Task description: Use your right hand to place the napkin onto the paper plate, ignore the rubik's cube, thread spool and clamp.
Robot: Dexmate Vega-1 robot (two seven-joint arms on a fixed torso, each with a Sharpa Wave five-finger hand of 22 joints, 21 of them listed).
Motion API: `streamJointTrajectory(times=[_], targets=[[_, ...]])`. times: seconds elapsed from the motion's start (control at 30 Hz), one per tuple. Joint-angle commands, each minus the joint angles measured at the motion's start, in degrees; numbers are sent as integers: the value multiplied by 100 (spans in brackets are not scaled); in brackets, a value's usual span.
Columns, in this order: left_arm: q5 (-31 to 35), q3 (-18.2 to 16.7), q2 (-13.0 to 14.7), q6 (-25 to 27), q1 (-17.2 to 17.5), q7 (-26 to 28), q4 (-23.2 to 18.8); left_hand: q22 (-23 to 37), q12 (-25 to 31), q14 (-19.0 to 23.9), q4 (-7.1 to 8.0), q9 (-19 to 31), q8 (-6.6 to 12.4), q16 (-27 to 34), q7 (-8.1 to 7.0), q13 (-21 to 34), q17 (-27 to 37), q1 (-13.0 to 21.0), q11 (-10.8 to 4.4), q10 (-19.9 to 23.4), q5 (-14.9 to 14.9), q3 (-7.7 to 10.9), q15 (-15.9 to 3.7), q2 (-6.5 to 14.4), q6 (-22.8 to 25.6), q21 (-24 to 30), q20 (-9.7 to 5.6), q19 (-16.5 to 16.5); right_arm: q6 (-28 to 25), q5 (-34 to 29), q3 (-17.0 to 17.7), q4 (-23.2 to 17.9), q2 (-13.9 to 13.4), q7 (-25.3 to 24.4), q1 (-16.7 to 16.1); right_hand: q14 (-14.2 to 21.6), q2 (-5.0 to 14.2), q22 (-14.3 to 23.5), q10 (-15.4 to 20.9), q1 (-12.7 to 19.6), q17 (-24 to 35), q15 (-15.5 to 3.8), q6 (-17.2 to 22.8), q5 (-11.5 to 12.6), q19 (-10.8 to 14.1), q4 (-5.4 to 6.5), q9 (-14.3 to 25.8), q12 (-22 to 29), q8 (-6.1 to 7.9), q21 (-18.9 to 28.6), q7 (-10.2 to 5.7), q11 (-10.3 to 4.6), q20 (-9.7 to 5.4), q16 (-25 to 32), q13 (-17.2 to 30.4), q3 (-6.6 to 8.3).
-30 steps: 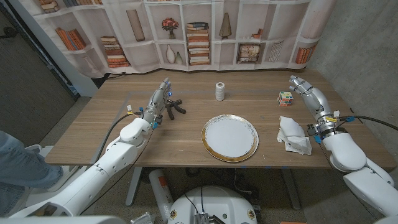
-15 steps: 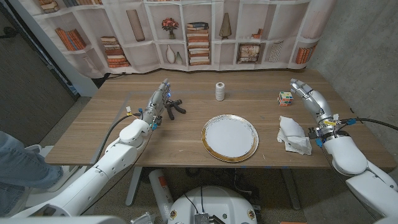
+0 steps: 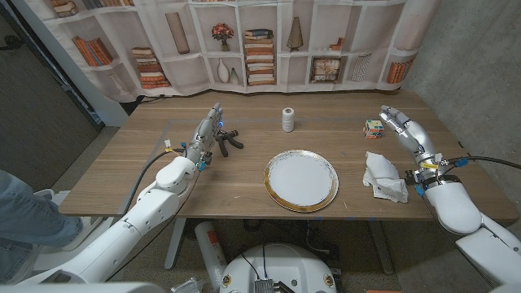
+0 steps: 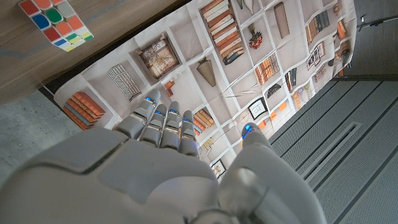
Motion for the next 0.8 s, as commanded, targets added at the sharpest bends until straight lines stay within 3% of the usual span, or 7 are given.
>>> streamJointTrajectory(times=[0.03,0.57,0.8], targets=[[29,-7,20,-11,46,25,-71,26,-17,23,2,28,0,-6,0,35,14,45,-11,6,25,-43,-1,37,-1,-1,16,-105,-46,-363,113,-91,86,-128,-151,46,8,7,-31,47,15,9,49,31,64,-37,18,-23,38,-9,-9,19,-35,-8,31,11],[21,1,-5,-15,54,30,-28,26,-20,17,0,28,2,-11,2,35,14,55,-13,7,25,-57,-5,47,18,-1,16,-105,-183,-1064,216,-204,181,-423,-288,97,14,8,-15,57,17,-31,108,56,121,-58,21,-27,48,-34,-39,2,-40,-3,33,6],[-46,-45,-36,-135,90,-23,21,26,-13,40,-1,28,7,-2,-3,36,14,61,0,29,25,-65,6,53,40,-1,18,-106,-526,-1455,280,-424,233,-582,-413,110,15,9,-15,61,17,-42,100,67,137,-67,21,-30,40,-45,-51,-7,-43,-4,33,4]])
